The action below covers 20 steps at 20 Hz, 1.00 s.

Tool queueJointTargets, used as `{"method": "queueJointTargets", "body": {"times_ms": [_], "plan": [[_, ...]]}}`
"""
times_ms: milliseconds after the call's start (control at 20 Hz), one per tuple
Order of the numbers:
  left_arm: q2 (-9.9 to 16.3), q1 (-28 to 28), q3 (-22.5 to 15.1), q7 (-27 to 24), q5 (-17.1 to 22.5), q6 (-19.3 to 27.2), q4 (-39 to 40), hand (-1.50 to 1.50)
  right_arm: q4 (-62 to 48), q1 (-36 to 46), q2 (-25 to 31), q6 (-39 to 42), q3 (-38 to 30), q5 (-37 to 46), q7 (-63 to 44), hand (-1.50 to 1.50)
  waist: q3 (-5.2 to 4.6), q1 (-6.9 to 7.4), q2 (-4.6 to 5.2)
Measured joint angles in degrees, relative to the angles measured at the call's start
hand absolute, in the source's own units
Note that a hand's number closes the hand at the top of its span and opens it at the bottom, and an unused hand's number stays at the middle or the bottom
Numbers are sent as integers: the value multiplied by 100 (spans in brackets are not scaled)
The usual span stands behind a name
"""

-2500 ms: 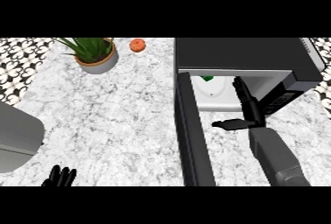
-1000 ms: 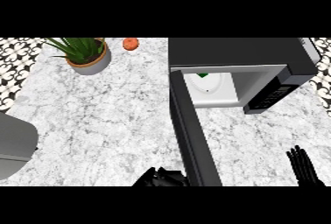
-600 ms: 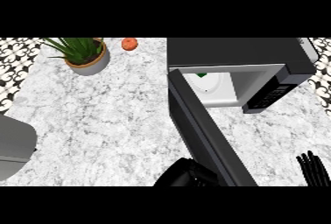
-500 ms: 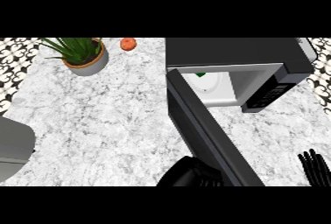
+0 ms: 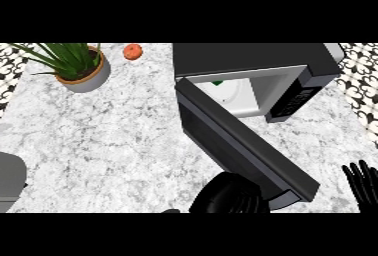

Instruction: Pick up the milk, place it into the microwave and close the microwave

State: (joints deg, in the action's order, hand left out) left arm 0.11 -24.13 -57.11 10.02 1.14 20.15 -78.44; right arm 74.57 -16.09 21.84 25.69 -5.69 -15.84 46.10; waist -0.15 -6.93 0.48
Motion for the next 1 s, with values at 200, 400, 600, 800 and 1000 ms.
{"method": "queueJointTargets", "body": {"times_ms": [200, 400, 600, 800, 1000], "plan": [[0, -344, 15, -185, 470, 440, 349, -150, 493, -63, 111, 62, 128, -284, -232, -150, -6, -161, 35], [14, -672, 202, -518, 913, 832, 544, -150, 909, -92, 234, 98, 224, -509, -441, -150, -16, -363, 83], [7, -1005, 420, -832, 1251, 1220, 776, -150, 1257, -79, 370, 155, 297, -733, -667, -150, -20, -515, 126], [4, -1325, 709, -1022, 1558, 1605, 1078, 150, 1593, -123, 533, 280, 356, -988, -886, -150, -20, -679, 161], [3, -1651, 980, -1229, 1921, 1811, 1344, 150, 1877, -143, 628, 364, 437, -1189, -1062, -150, -20, -845, 222]]}}
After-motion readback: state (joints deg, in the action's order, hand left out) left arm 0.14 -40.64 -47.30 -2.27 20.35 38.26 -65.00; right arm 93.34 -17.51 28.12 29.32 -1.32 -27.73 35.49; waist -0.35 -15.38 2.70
